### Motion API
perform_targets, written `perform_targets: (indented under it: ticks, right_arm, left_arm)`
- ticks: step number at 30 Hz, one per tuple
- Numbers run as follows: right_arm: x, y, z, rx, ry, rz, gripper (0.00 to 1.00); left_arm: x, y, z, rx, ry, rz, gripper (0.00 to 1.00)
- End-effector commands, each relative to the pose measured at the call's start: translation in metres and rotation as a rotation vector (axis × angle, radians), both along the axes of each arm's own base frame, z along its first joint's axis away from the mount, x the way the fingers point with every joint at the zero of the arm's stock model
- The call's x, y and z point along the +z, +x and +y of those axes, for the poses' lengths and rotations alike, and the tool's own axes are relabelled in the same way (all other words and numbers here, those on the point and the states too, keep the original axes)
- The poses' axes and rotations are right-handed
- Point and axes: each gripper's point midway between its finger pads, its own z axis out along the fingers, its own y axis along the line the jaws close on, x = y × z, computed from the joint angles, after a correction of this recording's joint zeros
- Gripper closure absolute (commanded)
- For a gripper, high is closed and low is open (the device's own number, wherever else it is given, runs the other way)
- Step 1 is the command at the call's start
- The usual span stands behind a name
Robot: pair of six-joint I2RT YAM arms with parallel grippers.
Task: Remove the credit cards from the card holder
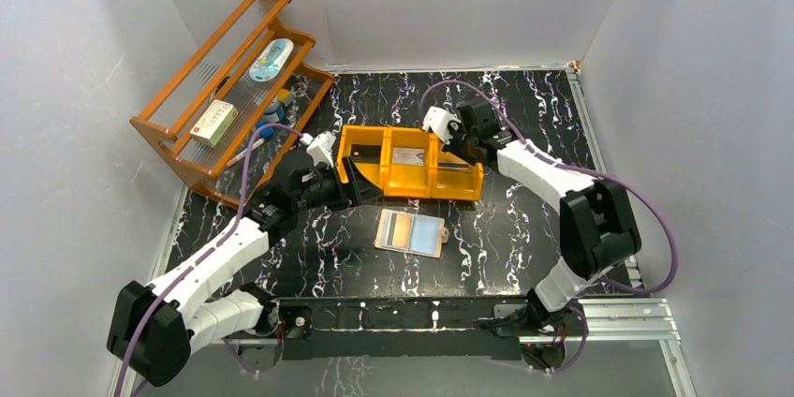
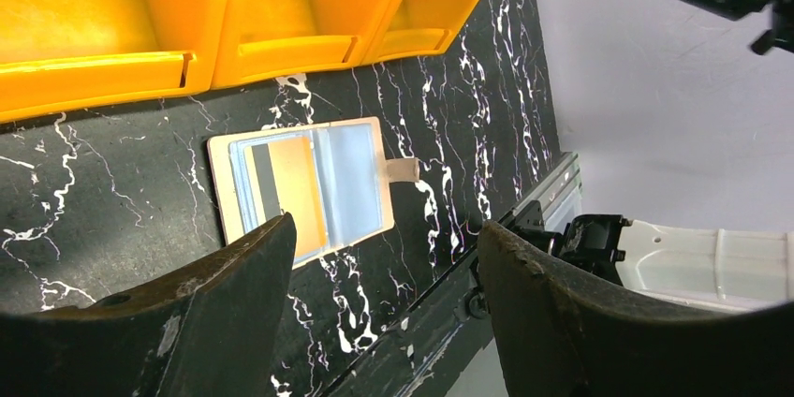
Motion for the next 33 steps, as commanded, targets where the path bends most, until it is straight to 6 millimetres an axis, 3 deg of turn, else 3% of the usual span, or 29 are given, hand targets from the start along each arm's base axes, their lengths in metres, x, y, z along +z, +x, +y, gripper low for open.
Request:
perform_targets:
  ticks: [1,14,21,26,31,33]
  right_arm:
    - [0.009,0.027,0.005,0.078,-0.068,-0.102,1.0]
    - [-0.01,0.044,0.012,0.181,-0.148,-0.136,0.95]
    - [-0.036,0.037,0.016,0.225,-0.151,-0.077,0.9]
    - [-0.042,0.035,0.016,0.242,-0.171,-0.076,0.87]
    - [-0.048,0.029,0.013,0.256,-0.188,-0.058,0.82]
    - [-0.048,0.024,0.013,0.265,-0.185,-0.04,0.7]
  left_arm:
    - [0.015,0.001,0.005,0.016,-0.006,-0.047,0.3]
    - [0.014,0.001,0.009,0.024,0.012,-0.055,0.29]
    - [0.015,0.001,0.01,0.028,0.013,-0.058,0.28]
    - [0.014,0.001,0.01,0.026,0.02,-0.059,0.28]
    - [0.013,0.0,0.009,0.021,0.019,-0.056,0.28]
    - [0.012,-0.001,0.01,0.02,0.02,-0.054,0.28]
